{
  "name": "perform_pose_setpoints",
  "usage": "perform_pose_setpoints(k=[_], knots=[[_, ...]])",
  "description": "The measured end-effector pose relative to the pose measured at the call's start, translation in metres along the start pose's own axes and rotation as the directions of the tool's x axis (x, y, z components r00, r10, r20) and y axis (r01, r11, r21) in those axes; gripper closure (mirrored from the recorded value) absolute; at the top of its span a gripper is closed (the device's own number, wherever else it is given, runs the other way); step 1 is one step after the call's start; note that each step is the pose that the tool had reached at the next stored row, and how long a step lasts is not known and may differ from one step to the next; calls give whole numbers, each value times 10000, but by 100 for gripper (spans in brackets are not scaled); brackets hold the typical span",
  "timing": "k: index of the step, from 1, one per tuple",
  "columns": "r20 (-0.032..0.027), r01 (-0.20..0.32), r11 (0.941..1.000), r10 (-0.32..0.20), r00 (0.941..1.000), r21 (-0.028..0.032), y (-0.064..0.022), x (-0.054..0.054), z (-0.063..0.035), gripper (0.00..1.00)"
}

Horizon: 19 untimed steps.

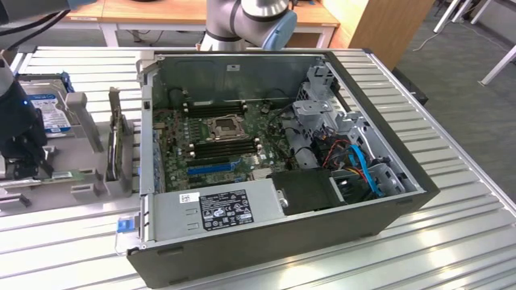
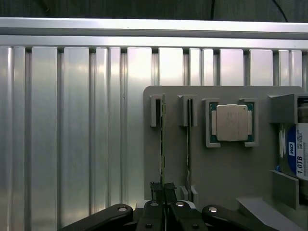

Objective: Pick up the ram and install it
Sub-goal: 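Pick up the ram and move it above insertion slot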

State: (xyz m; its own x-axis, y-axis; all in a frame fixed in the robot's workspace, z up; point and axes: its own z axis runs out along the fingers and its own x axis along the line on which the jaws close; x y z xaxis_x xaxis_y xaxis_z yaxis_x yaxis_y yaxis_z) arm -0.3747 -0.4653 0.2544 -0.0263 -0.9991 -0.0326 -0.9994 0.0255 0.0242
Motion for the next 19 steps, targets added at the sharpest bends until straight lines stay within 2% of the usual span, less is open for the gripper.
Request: perform_pose_setpoints(k=[19], knots=[[0,0,10000,0,10000,0,12,-16,-495,88]])
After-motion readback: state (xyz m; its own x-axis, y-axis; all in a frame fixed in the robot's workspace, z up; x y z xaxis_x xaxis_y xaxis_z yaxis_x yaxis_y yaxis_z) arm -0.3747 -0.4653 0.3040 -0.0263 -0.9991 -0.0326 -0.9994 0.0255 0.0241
